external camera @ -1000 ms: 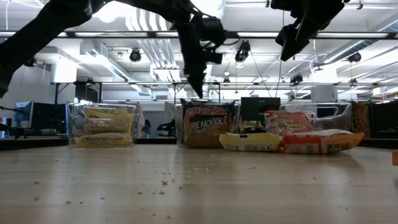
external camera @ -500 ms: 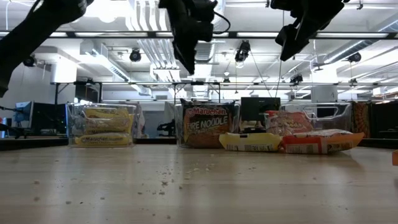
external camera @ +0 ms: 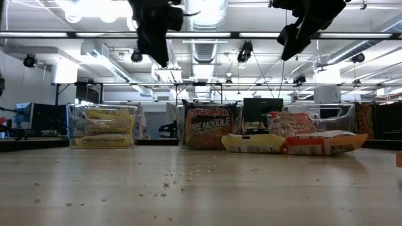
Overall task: Sort Maruchan noodles
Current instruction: Put the orange noodle pack into the right transparent bin
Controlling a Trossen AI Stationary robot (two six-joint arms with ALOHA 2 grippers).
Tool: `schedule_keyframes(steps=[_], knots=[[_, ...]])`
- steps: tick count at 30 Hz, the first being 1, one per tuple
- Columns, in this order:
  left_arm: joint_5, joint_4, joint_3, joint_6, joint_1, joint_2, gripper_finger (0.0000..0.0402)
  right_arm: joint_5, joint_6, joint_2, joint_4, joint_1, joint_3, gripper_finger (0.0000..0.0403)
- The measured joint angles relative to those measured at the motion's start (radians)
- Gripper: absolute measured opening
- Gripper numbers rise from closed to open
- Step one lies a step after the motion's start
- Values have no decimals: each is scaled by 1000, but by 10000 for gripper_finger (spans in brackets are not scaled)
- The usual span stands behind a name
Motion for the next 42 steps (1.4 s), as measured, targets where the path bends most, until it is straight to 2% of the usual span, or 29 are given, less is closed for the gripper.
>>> schedule_keyframes(steps=[4, 8, 10, 13, 18, 22, 27, 32, 37, 42], knots=[[-17, 342, -297, -202, -112, -165, 123, 0, 0, 0, 0, 0, 0, 281], [-29, 776, -561, -360, -255, -246, 123, 0, 0, 0, 0, 0, 0, 283], [-63, 1001, -665, -408, -326, -252, 123, 0, 0, 0, 0, 0, 0, 282], [-166, 1292, -783, -429, -425, -228, 123, 0, 0, 0, 0, 0, 0, 279], [-330, 1631, -886, -398, -530, -124, 123, 0, 0, 0, 3, 0, 0, 281], [-393, 1789, -889, -393, -558, -15, 123, 0, 0, 0, 8, 0, 0, 286], [-421, 1921, -839, -414, -571, 126, 123, 0, -18, 0, 57, 0, 0, 288], [-471, 1937, -767, -397, -582, 227, 123, -1, 76, 0, 134, 0, 0, 282], [-501, 1943, -700, -396, -586, 288, 123, -1, 89, 0, 213, 0, 0, 283], [-499, 1948, -697, -424, -614, 296, 123, -2, 306, 9, 189, -5, 3, 284]])
